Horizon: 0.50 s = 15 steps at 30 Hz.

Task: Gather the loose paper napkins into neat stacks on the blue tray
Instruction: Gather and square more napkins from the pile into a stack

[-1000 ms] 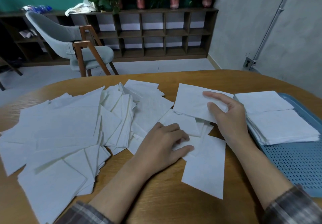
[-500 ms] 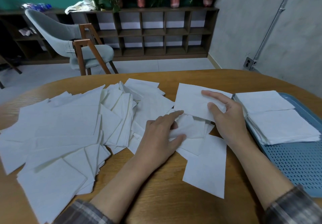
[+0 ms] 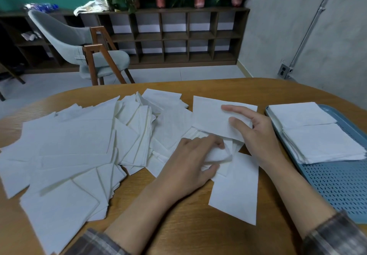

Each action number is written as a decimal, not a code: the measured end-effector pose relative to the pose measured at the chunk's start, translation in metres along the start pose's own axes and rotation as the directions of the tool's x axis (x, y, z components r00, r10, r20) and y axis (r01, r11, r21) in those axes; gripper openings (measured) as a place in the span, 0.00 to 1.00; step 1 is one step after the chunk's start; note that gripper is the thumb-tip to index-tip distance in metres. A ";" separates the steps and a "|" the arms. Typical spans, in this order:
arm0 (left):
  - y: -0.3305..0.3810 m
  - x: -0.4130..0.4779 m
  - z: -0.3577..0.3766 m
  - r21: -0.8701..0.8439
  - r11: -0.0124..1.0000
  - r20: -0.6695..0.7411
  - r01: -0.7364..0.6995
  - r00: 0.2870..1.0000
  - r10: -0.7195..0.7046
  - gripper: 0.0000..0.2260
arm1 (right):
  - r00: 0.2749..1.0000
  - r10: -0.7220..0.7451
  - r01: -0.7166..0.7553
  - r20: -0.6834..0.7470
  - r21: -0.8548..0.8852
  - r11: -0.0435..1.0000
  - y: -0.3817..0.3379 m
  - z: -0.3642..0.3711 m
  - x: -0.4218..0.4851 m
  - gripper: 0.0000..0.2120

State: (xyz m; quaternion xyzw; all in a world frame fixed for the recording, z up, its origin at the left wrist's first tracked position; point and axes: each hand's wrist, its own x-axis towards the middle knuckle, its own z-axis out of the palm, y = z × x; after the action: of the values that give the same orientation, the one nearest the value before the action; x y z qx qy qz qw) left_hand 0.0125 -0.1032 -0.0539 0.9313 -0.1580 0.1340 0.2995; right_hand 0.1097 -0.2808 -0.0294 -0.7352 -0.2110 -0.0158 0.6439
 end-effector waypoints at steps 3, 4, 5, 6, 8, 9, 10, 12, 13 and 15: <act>0.005 -0.002 -0.005 0.002 1.000 0.025 -0.013 1.000 0.013 0.23 | 0.999 -0.004 0.005 0.053 -0.014 1.000 0.000 -0.001 0.001 0.13; 0.005 -0.002 -0.007 -0.015 1.000 0.015 -0.010 1.000 0.011 0.26 | 0.998 -0.002 0.003 0.066 -0.012 1.000 0.000 -0.001 0.001 0.13; 0.006 -0.002 -0.010 -0.043 0.999 -0.007 -0.006 1.000 0.005 0.27 | 0.997 0.004 -0.004 0.076 0.002 1.000 0.001 -0.001 0.002 0.12; 0.006 -0.002 -0.013 -0.083 0.997 -0.037 0.001 0.999 -0.004 0.28 | 0.997 0.014 -0.016 0.082 0.025 1.000 0.001 -0.001 0.002 0.12; 0.009 -0.002 -0.020 -0.190 0.982 -0.116 0.023 0.992 -0.046 0.24 | 0.996 0.033 -0.039 0.088 0.074 0.996 0.003 -0.002 0.003 0.13; 0.010 -0.002 -0.024 -0.245 0.969 -0.156 0.033 0.985 -0.073 0.18 | 0.995 0.042 -0.051 0.089 0.096 0.994 0.004 -0.002 0.003 0.13; 0.011 -0.002 -0.028 -0.310 0.950 -0.177 0.048 0.978 -0.108 0.12 | 0.995 0.052 -0.063 0.088 0.119 0.991 0.004 -0.002 0.003 0.15; 0.015 -0.003 -0.037 -0.445 0.887 -0.165 0.124 0.962 -0.217 0.06 | 0.994 0.075 -0.086 0.081 0.154 0.984 0.004 -0.003 0.005 0.20; 0.016 -0.004 -0.042 -0.505 0.847 -0.145 0.162 0.952 -0.269 0.04 | 0.993 0.087 -0.098 0.076 0.161 0.982 0.005 -0.004 0.005 0.23; 0.019 -0.005 -0.051 -0.631 0.750 -0.133 0.198 0.925 -0.356 0.02 | 0.990 0.109 -0.125 0.090 0.185 0.975 0.005 -0.006 0.006 0.27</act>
State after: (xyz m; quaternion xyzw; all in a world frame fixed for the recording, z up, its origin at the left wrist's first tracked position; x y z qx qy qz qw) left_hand -0.0069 -0.0861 -0.0065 0.7747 -0.0136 0.1438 0.6155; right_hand 0.1178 -0.2849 -0.0314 -0.6816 -0.1933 0.0717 0.7020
